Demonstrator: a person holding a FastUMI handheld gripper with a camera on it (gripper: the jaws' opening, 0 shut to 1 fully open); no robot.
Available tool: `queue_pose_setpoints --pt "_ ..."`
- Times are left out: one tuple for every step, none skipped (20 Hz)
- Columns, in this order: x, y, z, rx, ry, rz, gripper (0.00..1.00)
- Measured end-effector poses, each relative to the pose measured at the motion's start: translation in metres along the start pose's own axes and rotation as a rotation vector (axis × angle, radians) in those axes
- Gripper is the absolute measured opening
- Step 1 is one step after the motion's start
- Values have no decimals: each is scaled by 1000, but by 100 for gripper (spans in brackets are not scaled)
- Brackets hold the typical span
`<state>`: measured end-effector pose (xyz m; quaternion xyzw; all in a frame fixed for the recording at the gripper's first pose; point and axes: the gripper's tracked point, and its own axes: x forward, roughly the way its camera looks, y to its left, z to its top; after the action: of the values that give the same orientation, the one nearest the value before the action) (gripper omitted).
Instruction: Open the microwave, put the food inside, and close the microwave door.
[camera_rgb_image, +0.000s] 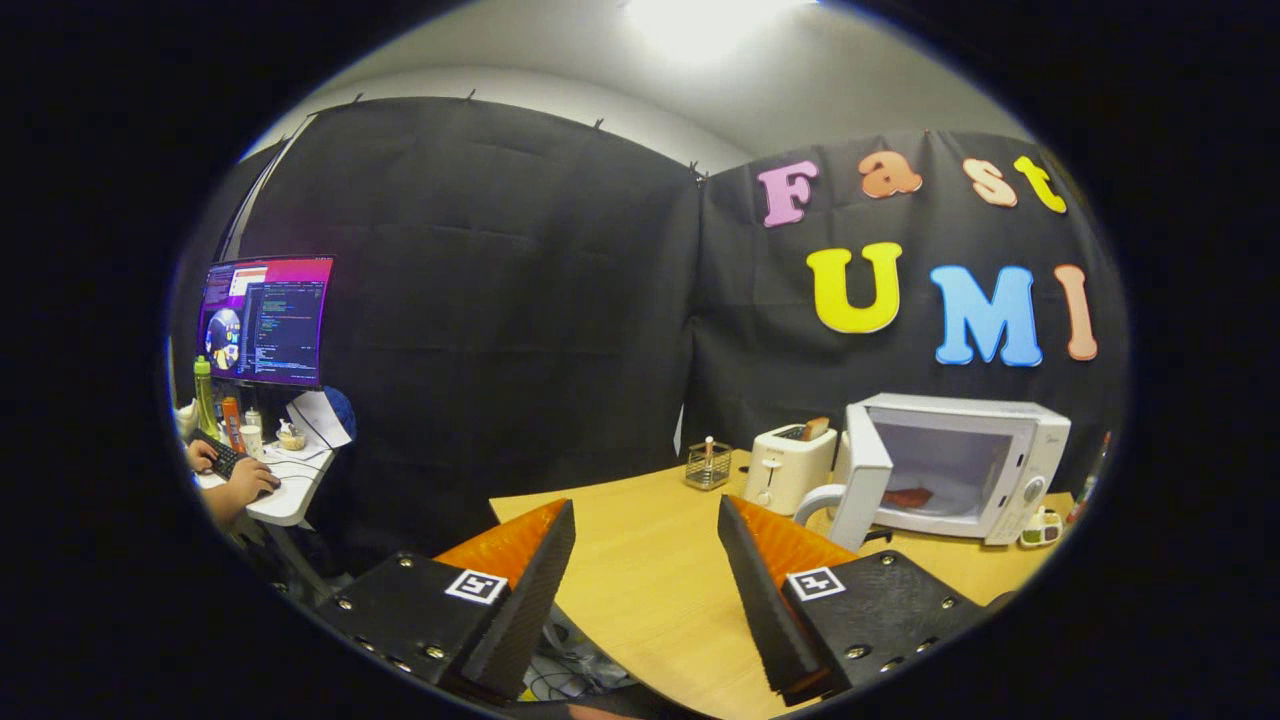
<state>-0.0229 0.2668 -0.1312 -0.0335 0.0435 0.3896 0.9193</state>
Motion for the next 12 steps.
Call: queue_pose_setpoints --pt "4 -1 -10 28 27 -1 79" --pt "7 0 -16 43 39 -5 79" --pt "11 -3 -22 40 45 -27 79" --pt "17 -13 -29 30 55 -60 79" --pt "23 -26 -34 28 60 -78 79" --pt "29 -33 -39 30 71 -88 79" --pt "34 -40 -45 32 84 -99 79" --pt "36 -48 -49 30 90 -118 79" --pt "38 -57 -52 22 96 -141 79" --pt "39 -66 -56 11 104 -163 79" --pt "38 -73 -61 13 113 -181 79" --pt "38 -79 -63 32 118 -190 79"
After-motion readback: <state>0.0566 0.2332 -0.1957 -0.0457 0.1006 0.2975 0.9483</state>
